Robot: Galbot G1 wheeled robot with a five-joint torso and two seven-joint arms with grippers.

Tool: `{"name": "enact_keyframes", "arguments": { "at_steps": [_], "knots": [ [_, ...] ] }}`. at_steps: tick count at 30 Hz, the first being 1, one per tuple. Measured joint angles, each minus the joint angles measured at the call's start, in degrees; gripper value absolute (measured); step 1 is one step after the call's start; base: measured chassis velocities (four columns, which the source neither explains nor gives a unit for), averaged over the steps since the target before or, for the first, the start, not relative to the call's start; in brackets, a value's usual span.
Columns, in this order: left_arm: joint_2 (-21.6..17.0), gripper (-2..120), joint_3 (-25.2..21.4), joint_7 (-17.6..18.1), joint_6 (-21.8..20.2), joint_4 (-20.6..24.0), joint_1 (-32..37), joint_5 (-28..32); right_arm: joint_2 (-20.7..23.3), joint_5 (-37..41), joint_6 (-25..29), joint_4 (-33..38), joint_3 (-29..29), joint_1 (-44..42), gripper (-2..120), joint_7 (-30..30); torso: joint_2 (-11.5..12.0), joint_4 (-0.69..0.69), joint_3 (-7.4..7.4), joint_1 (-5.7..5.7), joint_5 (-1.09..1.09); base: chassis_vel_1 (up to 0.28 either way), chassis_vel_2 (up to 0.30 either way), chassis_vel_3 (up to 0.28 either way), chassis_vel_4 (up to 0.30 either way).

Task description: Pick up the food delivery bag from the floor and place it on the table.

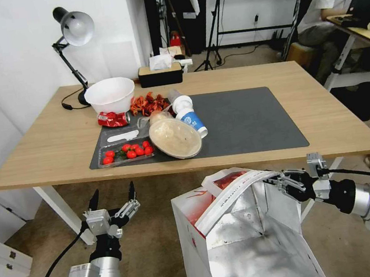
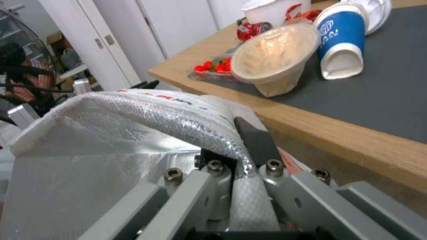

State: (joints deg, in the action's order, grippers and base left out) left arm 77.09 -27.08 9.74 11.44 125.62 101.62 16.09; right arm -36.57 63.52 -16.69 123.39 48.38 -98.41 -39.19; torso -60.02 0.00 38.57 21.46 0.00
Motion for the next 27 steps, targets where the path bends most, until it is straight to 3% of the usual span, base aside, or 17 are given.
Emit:
{"name": "enact_keyframes", "arguments": {
  "at_steps": [15,27],
  "knots": [
    [0.1,100,-0.2,0.4,0.0,0.2,0.1,-0.2,0.4,0.1,0.3,0.0,1.0,-0.8,0,-0.1,0.4,0.00,-0.21,-0.14,0.00,0.000,0.000,0.000,0.000],
    [0.3,100,-0.2,0.9,0.2,0.8,0.1,-0.6,0.4,4.4,-0.3,5.5,9.1,-9.5,0,0.2,0.6,0.00,-0.32,-0.23,0.00,0.000,0.000,0.000,0.000]
  ]
}}
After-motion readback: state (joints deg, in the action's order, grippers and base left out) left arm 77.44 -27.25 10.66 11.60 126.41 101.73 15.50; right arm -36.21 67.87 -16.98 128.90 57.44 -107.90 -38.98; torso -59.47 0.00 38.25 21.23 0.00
